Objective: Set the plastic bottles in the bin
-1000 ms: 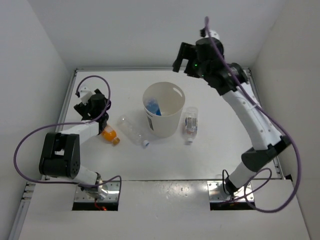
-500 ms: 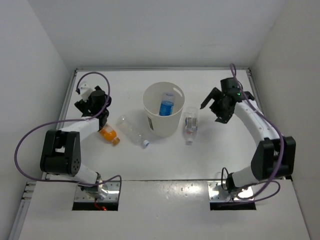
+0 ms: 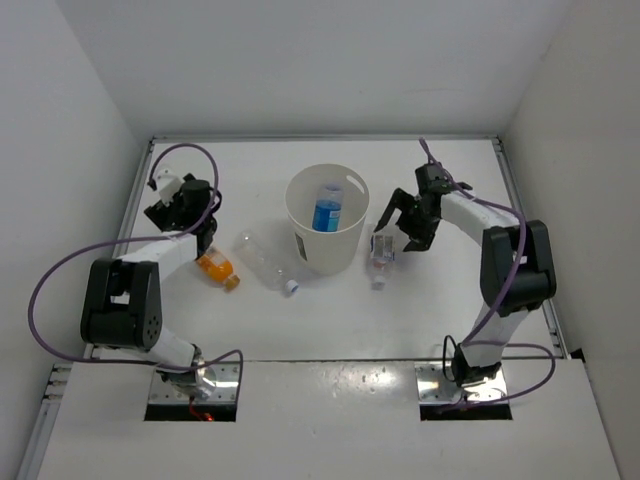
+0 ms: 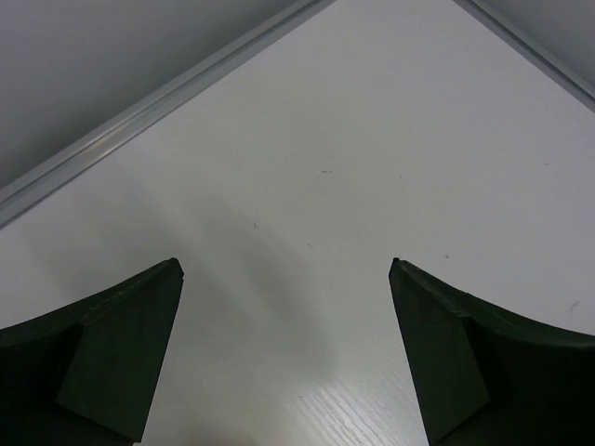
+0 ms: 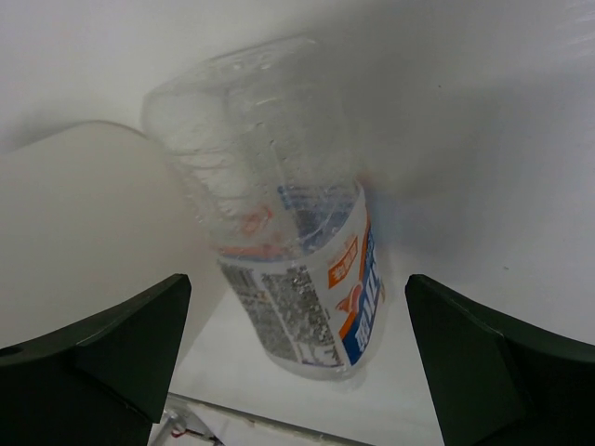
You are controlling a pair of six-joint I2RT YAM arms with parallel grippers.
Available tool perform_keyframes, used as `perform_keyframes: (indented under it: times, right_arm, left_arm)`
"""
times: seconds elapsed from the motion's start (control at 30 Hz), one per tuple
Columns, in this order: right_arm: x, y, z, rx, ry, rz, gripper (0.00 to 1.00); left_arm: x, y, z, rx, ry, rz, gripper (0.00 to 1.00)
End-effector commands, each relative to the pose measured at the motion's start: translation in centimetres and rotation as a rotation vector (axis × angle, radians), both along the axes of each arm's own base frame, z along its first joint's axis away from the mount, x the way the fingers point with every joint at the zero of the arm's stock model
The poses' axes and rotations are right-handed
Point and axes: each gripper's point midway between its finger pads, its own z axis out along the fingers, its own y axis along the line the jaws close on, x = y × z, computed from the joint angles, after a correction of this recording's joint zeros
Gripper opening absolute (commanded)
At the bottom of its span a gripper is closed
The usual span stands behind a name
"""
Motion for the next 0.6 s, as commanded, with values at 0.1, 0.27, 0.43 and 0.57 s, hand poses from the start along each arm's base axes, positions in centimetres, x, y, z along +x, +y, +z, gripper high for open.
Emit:
perform_keyframes:
  times: [0.1,0.27,0.43,0.57]
  right_arm:
    - [0.0,1.3,-2.2,0.009,0.031,0.068,1.0]
    - [-0.4,1.9,-3.5,0.019,0.069,0.094,1.0]
    - [-0.9,2.1,-4.5,0.031,0.102,0.108,1.0]
    - [-0.7,2.4,-4.6,0.051,0.096,0.115,0.93]
  left_arm:
    - [0.2,2.9,2.5,0.047,0.02,0.075,1.0]
    - [6.3,-6.0,5.0,-0.091,-0.075,-0.777,1.0]
    - [6.0,-8.8,5.8,-0.202,-0.172,-0.899,1.0]
    - [5.5,-10.6,5.7,-0.244,-0.183,-0.971,1.0]
